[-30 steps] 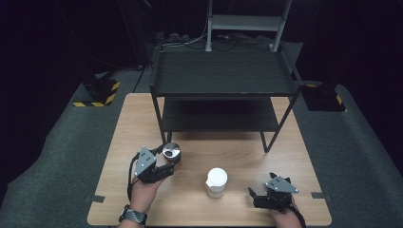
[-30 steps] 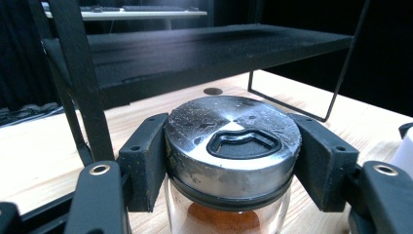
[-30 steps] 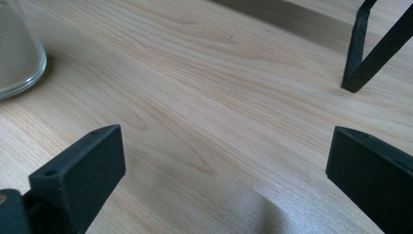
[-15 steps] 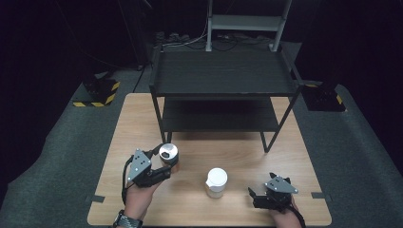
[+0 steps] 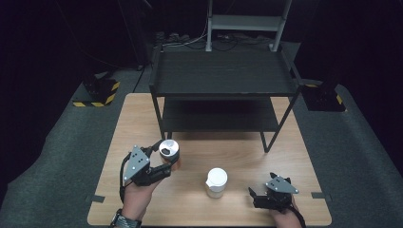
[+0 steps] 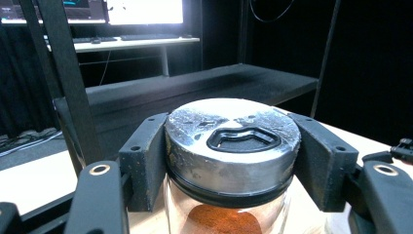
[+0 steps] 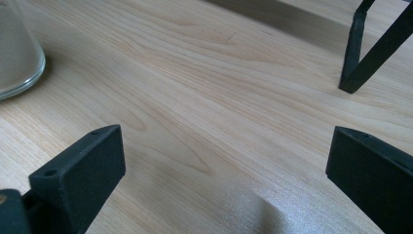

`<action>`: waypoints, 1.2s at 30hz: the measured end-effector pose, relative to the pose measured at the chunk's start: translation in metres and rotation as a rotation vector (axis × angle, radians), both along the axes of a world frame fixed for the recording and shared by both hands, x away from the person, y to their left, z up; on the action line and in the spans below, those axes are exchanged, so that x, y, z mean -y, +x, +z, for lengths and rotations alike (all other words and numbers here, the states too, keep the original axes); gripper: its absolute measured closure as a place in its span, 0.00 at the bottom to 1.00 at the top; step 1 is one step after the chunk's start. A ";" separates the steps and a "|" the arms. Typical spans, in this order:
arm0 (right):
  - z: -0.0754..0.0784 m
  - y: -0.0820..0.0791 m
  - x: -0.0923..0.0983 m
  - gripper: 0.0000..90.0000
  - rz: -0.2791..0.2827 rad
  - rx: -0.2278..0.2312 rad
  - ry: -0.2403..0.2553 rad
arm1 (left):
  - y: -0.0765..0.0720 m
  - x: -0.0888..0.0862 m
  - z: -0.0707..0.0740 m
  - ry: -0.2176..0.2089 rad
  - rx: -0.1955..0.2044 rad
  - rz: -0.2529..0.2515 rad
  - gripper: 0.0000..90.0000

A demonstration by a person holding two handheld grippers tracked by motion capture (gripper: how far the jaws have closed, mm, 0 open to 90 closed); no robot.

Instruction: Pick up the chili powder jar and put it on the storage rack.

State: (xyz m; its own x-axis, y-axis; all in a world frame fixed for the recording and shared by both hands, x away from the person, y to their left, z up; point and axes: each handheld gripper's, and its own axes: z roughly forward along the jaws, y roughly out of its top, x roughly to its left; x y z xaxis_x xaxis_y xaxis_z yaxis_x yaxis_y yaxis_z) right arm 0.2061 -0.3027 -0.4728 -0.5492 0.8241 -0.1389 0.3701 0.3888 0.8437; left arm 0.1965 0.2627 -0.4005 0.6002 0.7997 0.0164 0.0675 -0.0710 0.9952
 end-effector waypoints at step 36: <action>0.000 0.001 0.001 0.00 0.006 -0.006 0.004 | 0.015 0.012 0.076 -0.033 0.136 -0.050 0.39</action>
